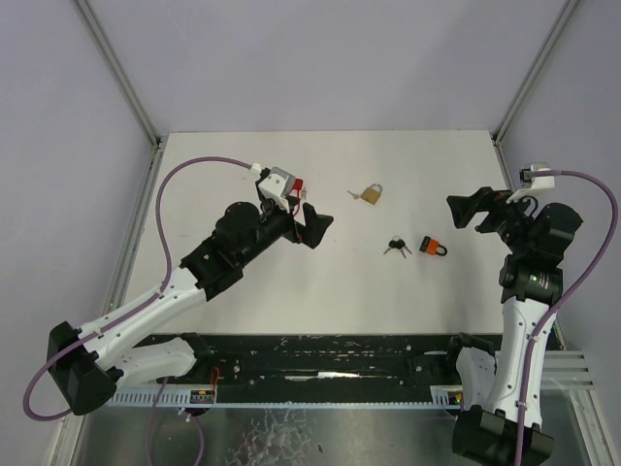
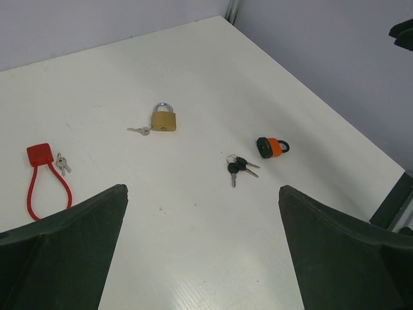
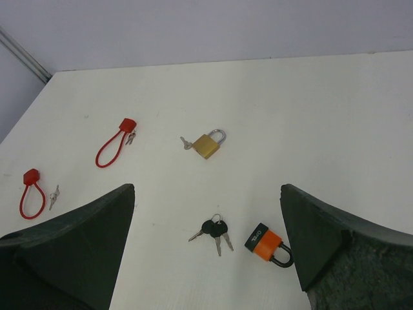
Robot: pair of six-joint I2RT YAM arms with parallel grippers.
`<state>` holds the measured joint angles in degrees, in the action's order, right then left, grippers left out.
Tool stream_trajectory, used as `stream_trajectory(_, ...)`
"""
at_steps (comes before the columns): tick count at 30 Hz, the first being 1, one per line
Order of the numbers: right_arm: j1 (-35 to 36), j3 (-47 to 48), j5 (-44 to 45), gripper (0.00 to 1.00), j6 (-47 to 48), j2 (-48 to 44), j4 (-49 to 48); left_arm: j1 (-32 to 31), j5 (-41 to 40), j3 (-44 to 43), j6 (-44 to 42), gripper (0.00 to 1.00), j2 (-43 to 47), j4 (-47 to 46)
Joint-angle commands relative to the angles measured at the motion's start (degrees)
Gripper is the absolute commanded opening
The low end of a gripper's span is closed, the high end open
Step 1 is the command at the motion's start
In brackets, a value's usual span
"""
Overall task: Lock with the key
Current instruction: Reset both arms
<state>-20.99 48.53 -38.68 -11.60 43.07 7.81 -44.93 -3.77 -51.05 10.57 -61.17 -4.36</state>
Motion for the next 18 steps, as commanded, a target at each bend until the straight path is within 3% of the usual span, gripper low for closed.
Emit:
stream_trajectory(1,0.1,0.0,-0.8,1.0,-0.2,-0.8,-3.1,0.3,2.3,-2.3,0.4,1.0,0.7,-1.0)
stream_trajectory(18,0.2,2.0,0.7,1.0,-0.2,-0.2,-2.7,5.2,6.5,-3.5,4.3,1.0,-0.8,-3.6)
